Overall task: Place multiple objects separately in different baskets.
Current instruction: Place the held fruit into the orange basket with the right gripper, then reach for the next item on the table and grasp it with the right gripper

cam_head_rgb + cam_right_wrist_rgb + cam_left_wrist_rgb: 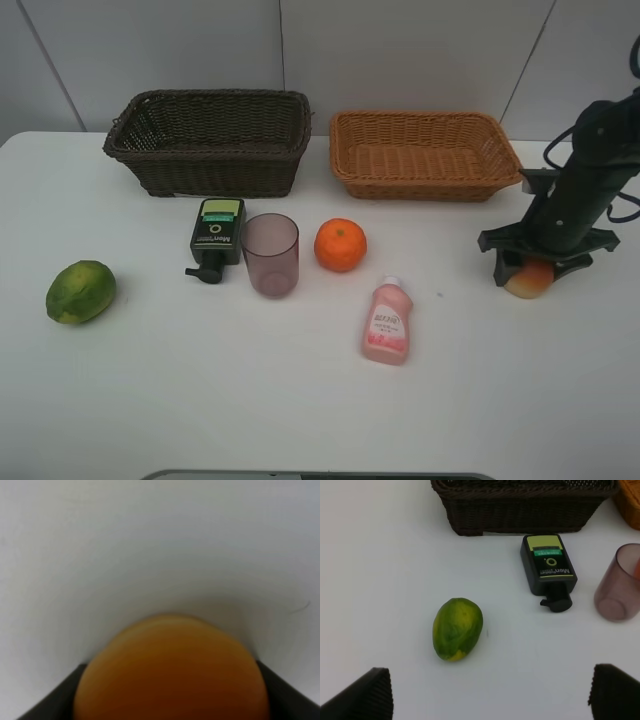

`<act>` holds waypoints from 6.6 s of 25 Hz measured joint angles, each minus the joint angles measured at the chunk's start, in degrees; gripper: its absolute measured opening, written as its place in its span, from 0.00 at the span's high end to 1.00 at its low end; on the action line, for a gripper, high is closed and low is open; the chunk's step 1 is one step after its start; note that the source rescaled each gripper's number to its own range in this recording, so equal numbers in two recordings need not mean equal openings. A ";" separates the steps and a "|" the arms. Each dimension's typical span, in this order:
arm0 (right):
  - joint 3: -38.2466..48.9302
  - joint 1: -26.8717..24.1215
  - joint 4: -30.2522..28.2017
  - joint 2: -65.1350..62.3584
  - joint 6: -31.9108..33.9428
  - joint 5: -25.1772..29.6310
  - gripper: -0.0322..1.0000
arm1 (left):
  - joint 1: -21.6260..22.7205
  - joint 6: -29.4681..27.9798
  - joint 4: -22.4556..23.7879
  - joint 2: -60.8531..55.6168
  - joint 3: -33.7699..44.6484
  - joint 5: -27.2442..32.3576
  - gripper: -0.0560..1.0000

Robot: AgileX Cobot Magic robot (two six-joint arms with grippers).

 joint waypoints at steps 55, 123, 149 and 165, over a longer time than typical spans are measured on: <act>-56.53 7.54 -1.84 24.48 0.00 13.42 0.78 | 0.00 0.00 0.00 0.00 0.00 0.00 0.00; -31.07 33.32 -4.71 9.10 37.33 12.40 0.00 | 0.00 0.00 0.00 0.00 0.00 0.00 0.00; -31.07 34.88 -5.55 14.64 41.99 9.06 0.00 | 0.00 0.00 0.00 0.00 0.00 0.00 0.00; -31.07 34.88 -4.63 15.30 41.99 7.65 0.00 | 0.00 0.00 0.00 0.00 0.00 0.00 0.00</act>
